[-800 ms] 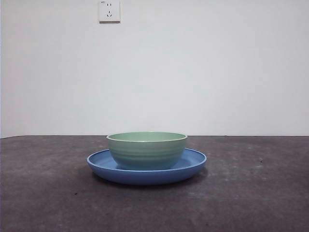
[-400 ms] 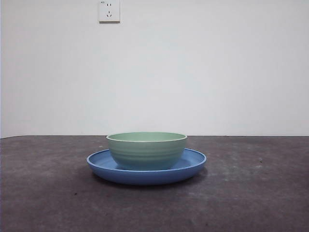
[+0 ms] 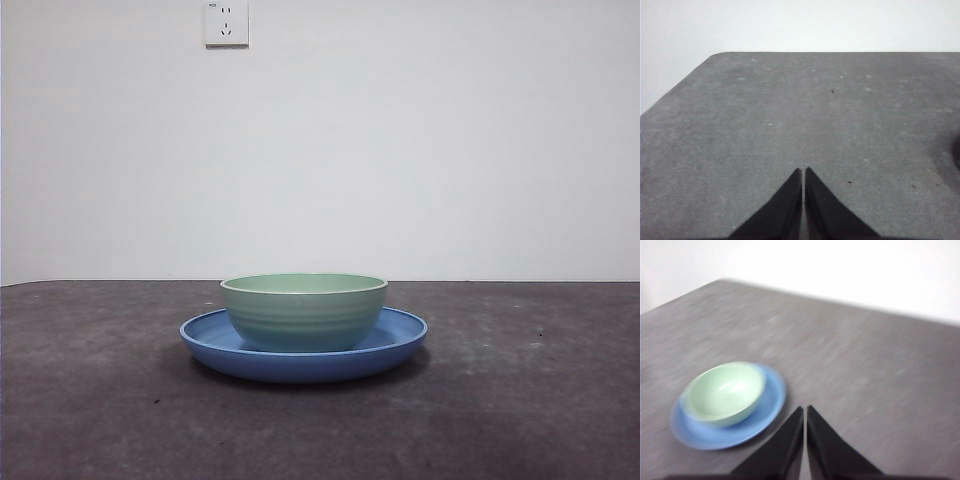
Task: Place the green bowl on the blue plate
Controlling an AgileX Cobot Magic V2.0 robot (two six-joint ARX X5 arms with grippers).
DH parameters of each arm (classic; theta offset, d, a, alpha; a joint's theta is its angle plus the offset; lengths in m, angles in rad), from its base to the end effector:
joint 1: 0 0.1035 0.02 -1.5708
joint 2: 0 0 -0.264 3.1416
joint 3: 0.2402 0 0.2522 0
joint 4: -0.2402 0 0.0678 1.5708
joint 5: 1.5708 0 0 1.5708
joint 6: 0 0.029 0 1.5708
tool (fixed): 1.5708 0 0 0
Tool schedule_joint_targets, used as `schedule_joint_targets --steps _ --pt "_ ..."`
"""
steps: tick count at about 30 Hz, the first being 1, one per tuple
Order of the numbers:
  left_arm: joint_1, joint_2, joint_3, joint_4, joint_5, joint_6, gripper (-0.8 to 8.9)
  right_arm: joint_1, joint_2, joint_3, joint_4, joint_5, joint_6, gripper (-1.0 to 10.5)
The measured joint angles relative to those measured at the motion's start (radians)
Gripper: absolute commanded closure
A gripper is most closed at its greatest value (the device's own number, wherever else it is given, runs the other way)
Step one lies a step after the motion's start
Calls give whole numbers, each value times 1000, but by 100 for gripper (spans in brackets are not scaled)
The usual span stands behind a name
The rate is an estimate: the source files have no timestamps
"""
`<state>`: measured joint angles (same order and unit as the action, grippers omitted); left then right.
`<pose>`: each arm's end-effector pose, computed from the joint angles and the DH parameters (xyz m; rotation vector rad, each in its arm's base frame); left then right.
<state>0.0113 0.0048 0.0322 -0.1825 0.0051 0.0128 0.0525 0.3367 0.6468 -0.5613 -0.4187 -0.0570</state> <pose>0.0949 0.0009 0.1565 0.0115 0.1551 0.0052 0.0764 0.0158 0.2992 -0.0095 0.2358 0.4756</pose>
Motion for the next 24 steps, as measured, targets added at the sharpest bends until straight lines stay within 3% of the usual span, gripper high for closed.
schedule_joint_targets --steps 9,13,19,24 --pt "0 0 0 0 0 0 804 -92 -214 -330 316 36 -18 940" --pt "0 0 0 0 0 0 804 -92 -265 -453 414 104 -8 940" --pt "0 0 0 0 0 0 804 -92 -307 -581 480 187 44 940" --pt "0 0 0 0 0 0 804 -92 -332 -631 491 188 80 940"
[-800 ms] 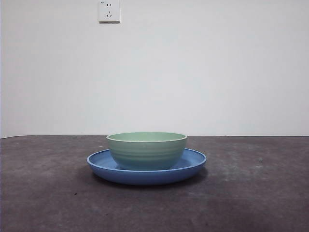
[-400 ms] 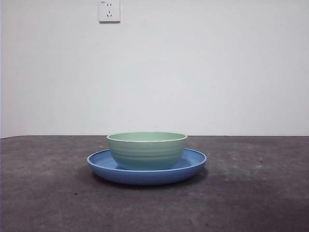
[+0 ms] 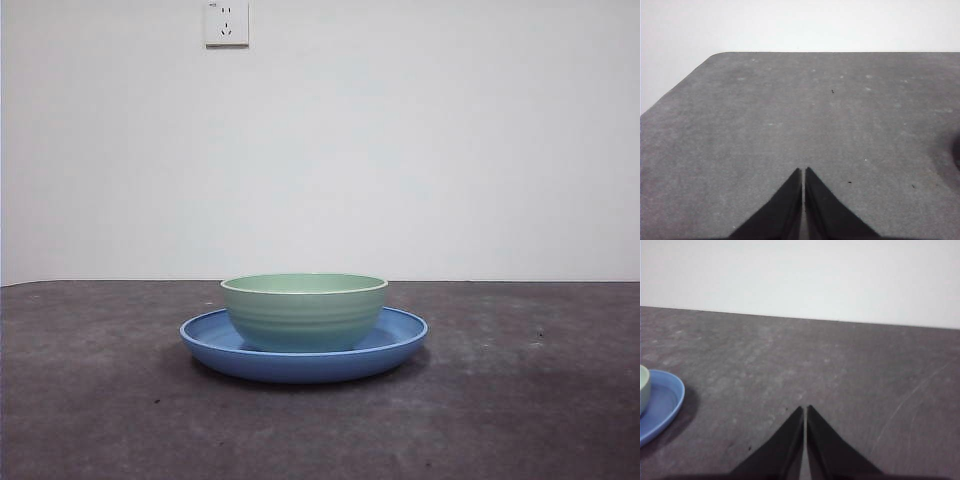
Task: Place the green bowl on the blue plate
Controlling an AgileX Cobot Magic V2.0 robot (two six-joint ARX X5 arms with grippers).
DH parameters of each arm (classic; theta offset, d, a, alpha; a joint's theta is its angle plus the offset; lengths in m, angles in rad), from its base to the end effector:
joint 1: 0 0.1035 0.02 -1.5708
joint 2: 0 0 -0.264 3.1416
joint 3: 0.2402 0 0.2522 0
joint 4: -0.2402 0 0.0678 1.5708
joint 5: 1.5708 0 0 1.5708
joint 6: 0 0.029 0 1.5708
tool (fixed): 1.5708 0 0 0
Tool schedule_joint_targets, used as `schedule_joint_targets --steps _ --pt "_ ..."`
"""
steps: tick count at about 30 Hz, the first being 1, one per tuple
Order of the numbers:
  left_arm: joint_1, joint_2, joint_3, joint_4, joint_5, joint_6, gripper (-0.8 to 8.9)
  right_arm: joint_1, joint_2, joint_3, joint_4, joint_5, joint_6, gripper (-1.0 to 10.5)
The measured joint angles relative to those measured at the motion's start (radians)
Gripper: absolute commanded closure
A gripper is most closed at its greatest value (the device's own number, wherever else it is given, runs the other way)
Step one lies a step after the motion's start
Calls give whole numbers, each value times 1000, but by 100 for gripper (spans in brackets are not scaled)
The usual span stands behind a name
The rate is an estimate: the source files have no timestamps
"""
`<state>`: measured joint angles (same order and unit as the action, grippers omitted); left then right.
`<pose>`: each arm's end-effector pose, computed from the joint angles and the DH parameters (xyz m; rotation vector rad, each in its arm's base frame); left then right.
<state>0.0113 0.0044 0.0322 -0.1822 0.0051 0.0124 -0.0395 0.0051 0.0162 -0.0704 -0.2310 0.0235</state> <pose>0.0948 0.0009 0.1566 0.0111 0.1544 0.0052 0.0963 0.0028 0.1619 0.0314 0.0611 0.1907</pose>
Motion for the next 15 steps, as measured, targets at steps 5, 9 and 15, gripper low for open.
schedule_joint_targets --steps 5,9,15 --pt "0 0 0 0 0 0 804 0 0 0 -54 0 11 940" --pt "0 0 0 0 0 0 804 0 1 0 -83 0 13 940" --pt "0 0 0 0 0 0 804 0 1 0 -83 -1 16 940"
